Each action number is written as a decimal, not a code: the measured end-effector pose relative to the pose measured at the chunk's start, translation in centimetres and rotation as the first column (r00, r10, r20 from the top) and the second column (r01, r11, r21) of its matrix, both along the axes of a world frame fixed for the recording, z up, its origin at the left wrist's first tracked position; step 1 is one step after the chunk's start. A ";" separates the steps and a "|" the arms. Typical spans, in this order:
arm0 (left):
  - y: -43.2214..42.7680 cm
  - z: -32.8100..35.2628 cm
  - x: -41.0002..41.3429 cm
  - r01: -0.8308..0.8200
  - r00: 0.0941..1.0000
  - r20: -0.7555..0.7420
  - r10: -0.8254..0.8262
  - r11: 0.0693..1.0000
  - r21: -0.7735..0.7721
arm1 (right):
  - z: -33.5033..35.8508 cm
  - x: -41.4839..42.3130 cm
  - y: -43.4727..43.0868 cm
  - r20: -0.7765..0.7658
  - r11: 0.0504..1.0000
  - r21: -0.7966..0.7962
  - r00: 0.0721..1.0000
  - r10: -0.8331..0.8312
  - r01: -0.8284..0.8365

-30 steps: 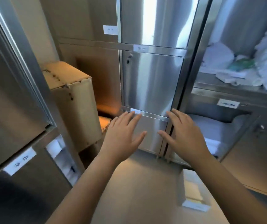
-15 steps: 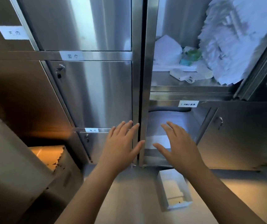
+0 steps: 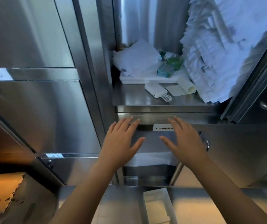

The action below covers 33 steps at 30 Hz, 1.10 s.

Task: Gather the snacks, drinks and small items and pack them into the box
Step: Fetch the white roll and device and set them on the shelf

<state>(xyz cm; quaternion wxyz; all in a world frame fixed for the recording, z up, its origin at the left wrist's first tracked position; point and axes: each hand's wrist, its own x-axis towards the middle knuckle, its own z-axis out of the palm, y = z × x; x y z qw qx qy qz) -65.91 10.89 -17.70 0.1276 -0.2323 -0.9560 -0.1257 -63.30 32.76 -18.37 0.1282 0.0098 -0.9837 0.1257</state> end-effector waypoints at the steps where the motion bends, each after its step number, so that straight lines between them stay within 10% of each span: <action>1: 0.7 -0.2 -0.8 0.001 1.000 0.004 -0.001 1.000 -0.004 | -0.2 -0.9 0.9 0.001 1.000 0.005 1.000 0.001 -0.001; 33: 17.0 -3.6 -30.7 0.188 0.979 0.092 -0.179 0.978 -0.094 | -2.2 -28.2 17.0 -0.058 0.992 0.064 0.993 -0.101 0.105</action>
